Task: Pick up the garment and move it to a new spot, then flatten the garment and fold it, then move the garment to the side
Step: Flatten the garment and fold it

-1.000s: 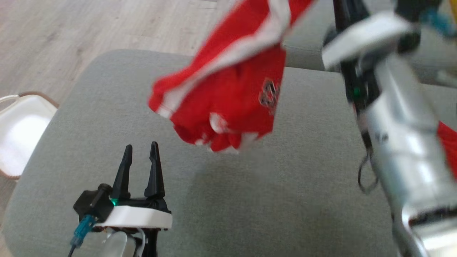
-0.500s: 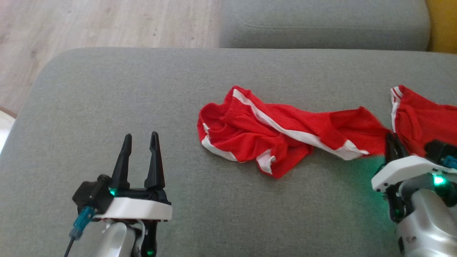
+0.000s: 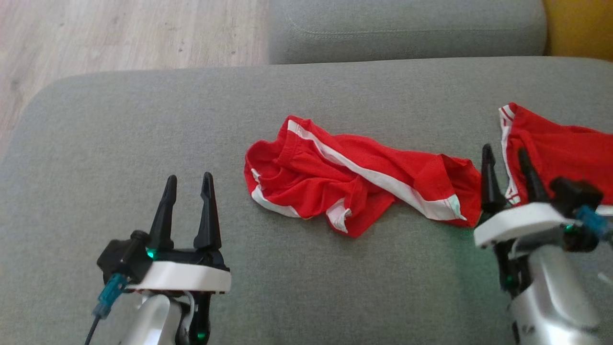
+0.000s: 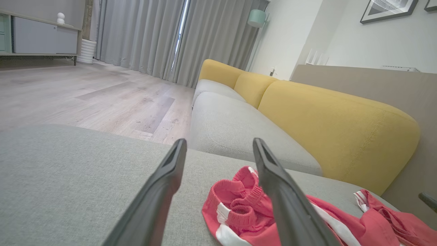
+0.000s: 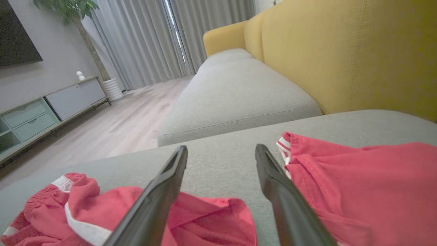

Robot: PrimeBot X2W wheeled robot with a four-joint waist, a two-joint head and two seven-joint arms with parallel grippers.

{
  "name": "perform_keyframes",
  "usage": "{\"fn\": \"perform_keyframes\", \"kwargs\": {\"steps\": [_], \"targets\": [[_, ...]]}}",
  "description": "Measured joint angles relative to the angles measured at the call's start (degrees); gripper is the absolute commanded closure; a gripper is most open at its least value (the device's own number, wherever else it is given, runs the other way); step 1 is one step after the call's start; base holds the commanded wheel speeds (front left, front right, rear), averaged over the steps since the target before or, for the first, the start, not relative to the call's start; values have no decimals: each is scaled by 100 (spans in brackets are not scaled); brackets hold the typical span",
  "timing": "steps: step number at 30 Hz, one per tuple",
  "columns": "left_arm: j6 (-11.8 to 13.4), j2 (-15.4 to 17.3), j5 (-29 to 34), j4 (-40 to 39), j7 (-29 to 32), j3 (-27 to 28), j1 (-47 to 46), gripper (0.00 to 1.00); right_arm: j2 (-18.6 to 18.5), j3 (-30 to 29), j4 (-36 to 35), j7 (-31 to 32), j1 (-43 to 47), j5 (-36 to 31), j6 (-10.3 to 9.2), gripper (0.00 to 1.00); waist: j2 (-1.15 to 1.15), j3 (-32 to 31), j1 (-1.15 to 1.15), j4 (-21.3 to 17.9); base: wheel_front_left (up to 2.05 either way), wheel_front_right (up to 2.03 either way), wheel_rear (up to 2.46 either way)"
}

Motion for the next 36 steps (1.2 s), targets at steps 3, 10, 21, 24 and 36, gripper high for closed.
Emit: {"fn": "perform_keyframes", "kwargs": {"steps": [3, 10, 21, 24, 36], "targets": [[-1, -1, 9, -19, 0, 14, 1, 0, 56, 252, -591, -58, 461, 78, 0, 0, 0, -21, 0, -66, 0, 0, 0], [-31, -14, 9, -23, 0, 27, 3, 0, 109, 536, -1416, -149, 1433, 309, 0, 0, 0, -35, -1, -218, 0, 0, 0], [-97, -90, 58, -23, 0, 22, 3, 0, 130, 603, -1590, -90, 1502, 186, 0, 0, 0, 12, 0, -324, 0, 0, 0], [-103, -93, 68, -20, 0, 5, 1, 0, 130, 547, -1518, 46, 1483, -10, 0, 0, 0, 61, 0, -286, 0, 0, 0], [-145, -94, 93, 47, 0, -31, -60, 0, 115, 683, -855, 454, 1082, -289, 0, 0, 0, 283, 0, -53, 0, 0, 0]]}}
